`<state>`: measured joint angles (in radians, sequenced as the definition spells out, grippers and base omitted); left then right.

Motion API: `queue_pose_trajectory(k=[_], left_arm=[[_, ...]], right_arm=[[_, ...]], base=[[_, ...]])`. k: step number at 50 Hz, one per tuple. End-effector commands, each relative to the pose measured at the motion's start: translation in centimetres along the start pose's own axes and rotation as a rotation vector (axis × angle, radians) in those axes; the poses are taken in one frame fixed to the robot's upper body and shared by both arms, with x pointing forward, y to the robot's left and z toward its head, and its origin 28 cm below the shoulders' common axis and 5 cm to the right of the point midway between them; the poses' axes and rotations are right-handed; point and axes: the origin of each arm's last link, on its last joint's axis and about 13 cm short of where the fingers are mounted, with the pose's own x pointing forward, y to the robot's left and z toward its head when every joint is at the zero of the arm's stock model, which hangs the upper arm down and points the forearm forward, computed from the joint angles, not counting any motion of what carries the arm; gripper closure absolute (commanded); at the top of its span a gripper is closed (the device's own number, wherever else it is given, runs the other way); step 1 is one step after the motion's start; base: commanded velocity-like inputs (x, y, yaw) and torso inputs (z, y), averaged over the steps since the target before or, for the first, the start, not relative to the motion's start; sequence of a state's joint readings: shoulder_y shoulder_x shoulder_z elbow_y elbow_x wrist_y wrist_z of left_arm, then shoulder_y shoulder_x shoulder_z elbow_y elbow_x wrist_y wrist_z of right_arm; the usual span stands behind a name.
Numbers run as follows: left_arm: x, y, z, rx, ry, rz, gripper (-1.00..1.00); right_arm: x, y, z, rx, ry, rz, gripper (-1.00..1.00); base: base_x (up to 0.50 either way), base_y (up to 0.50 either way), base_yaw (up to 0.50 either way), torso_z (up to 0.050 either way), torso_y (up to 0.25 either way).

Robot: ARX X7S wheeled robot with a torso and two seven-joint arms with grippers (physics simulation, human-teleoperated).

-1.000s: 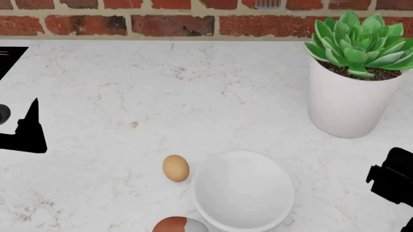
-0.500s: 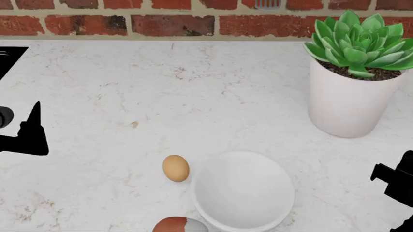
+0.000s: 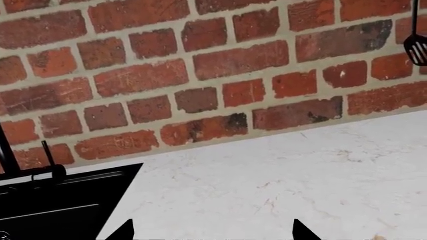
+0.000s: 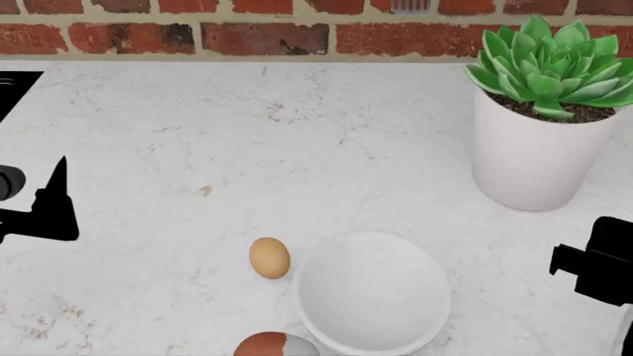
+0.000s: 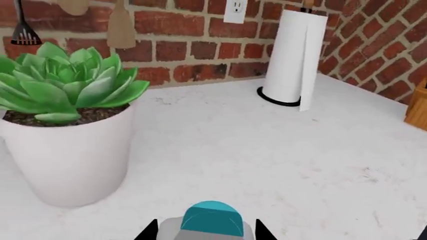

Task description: Place the eggs and milk next to the bowl.

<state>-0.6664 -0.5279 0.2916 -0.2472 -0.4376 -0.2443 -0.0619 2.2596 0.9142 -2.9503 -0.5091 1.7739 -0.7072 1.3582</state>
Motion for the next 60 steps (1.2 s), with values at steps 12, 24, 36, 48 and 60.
queue_pose_trajectory(k=[12,24,36,48,60], left_arm=[[0.0,-0.6,-0.3,-0.012,0.017,-0.019,-1.00],[0.1,-0.7,-0.3,-0.012,0.016,-0.020,-1.00],[-0.3,-0.6,-0.3,-0.013,0.016,-0.016,-1.00],[-0.3,-0.5,-0.4,-0.008,0.018,-0.015,-1.00],[-0.3,-0.4,-0.6,-0.010,0.018,-0.013,-1.00]], right_arm=[[-1.5,-0.4,2.0,-0.044,-0.179,0.307,1.00],[-1.4,-1.2,2.8,-0.050,-0.220,0.401,1.00],[-0.1,0.7,2.9,-0.059,-0.215,0.484,1.00],[1.3,3.1,2.7,-0.051,-0.208,0.541,1.00],[1.7,4.2,2.8,-0.057,-0.207,0.573,1.00]], base=[[0.00,0.00,0.00,0.000,0.000],[0.00,0.00,0.00,0.000,0.001],[0.00,0.00,0.00,0.000,0.001],[0.00,0.00,0.00,0.000,0.001],[0.00,0.00,0.00,0.001,0.001]])
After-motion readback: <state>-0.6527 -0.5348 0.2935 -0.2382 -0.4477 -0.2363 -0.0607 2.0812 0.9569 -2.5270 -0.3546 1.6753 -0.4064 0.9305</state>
